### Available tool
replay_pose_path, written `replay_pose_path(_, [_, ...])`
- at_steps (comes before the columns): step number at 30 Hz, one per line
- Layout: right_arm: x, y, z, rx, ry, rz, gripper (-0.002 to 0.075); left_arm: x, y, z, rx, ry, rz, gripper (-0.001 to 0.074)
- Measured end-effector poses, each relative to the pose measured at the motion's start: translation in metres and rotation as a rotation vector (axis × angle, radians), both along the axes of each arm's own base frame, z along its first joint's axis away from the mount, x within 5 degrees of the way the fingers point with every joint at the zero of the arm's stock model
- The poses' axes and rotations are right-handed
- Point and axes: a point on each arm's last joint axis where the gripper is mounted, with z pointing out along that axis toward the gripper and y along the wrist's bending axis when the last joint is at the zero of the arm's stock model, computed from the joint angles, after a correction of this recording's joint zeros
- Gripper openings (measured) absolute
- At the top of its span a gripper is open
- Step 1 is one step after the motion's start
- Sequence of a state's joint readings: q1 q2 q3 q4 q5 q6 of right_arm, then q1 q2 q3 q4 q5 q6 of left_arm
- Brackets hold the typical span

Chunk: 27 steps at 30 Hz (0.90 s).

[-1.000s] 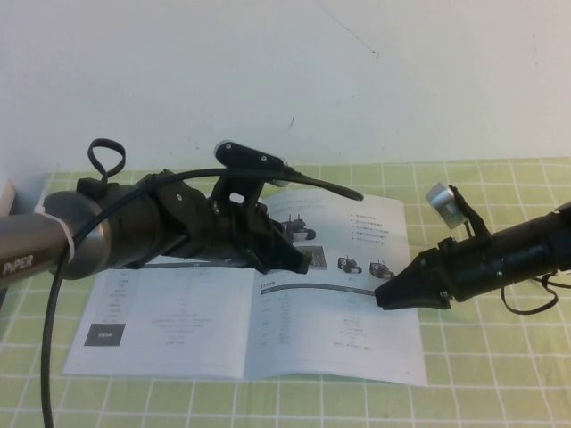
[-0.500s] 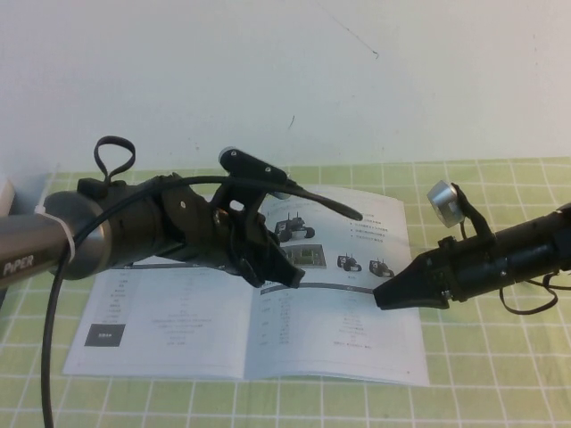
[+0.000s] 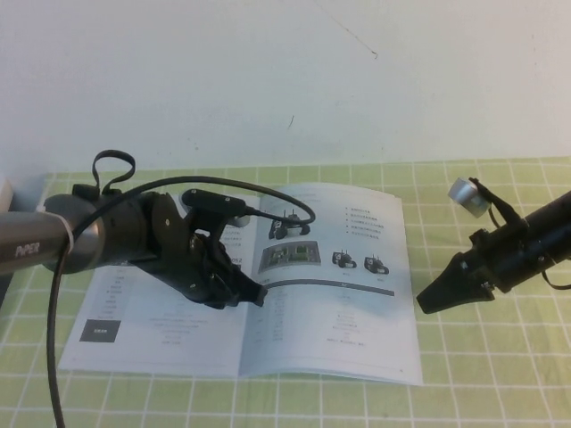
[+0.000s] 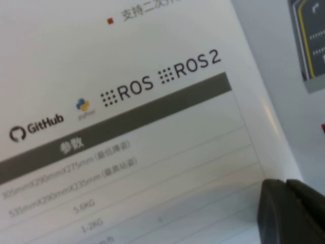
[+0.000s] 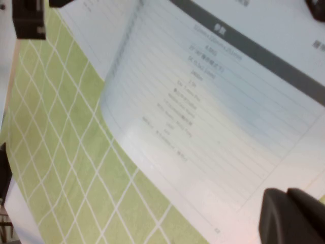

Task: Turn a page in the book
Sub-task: Open the closed book

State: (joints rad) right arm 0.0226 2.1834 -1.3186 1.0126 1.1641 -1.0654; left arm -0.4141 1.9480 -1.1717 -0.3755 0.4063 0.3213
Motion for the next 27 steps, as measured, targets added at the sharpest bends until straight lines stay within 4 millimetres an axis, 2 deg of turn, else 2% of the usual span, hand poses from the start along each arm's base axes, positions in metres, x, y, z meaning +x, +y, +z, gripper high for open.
replay_pose_path(4, [-0.001,-0.002,0.008,-0.023,-0.026,0.023,-0.0001,-0.002,-0.007,-0.003,-0.002,-0.004,-0.039,-0.0004])
replay_pose_path(9, [-0.003,-0.004,0.008,-0.056,-0.022,0.047,-0.0002,-0.011,-0.031,-0.009,-0.001,-0.019,-0.106,-0.0004])
replay_pose_path(14, [-0.005,-0.007,0.006,-0.099,-0.001,0.065,-0.0002,-0.021,-0.062,-0.014,-0.037,-0.047,-0.146,-0.0002])
replay_pose_path(19, [-0.005,-0.016,0.006,-0.113,0.003,0.053,-0.0002,-0.034,-0.086,-0.014,-0.063,-0.077,-0.181,-0.0002])
replay_pose_path(22, [-0.003,-0.028,0.009,-0.117,-0.002,0.021,-0.0002,-0.036,-0.092,-0.008,-0.104,-0.07,-0.156,-0.0002])
replay_pose_path(27, [0.0,-0.054,0.014,-0.123,-0.015,-0.053,-0.0002,-0.037,-0.087,0.012,-0.146,-0.062,-0.134,-0.0002])
